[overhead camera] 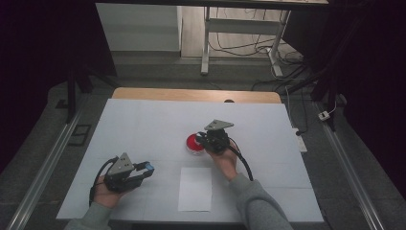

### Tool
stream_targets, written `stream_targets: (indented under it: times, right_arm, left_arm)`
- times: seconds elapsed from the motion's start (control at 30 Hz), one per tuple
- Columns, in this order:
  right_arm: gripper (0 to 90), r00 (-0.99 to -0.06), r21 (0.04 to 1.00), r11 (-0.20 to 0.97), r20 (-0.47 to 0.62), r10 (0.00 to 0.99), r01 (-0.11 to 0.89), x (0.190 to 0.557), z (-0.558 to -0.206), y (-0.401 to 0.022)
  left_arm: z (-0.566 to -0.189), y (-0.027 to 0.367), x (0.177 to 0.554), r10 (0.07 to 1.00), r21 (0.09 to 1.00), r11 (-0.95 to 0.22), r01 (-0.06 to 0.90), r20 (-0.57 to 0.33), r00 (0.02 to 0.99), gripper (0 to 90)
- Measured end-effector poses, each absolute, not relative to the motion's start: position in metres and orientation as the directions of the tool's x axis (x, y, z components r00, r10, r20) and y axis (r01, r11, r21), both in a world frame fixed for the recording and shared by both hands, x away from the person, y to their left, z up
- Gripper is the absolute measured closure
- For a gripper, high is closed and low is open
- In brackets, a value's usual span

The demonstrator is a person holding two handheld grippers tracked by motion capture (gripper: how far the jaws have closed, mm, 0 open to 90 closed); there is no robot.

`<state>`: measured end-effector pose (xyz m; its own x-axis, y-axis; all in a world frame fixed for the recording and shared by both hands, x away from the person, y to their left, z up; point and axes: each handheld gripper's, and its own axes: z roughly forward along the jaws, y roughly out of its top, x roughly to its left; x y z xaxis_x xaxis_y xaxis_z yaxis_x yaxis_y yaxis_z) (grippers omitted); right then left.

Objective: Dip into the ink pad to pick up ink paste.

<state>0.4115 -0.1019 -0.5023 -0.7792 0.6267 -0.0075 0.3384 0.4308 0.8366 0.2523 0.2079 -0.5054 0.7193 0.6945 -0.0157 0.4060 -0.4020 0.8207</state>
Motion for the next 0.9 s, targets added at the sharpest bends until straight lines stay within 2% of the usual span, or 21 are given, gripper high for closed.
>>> stream_targets:
  times: [0.23,0.9]
  right_arm:
    - [76.0,-0.774,0.831,0.415,0.028,0.632,0.369,0.414,-0.5018,-0.1038]
    - [76.1,-0.781,0.808,0.462,-0.002,0.625,0.367,0.4142,-0.4986,-0.1003]
  left_arm:
    - [-0.506,0.2084,0.253,0.696,0.819,-0.404,0.408,-0.015,0.718,64.7]
    - [-0.506,0.2097,0.2533,0.698,0.82,-0.4,0.409,-0.016,0.716,64.7]
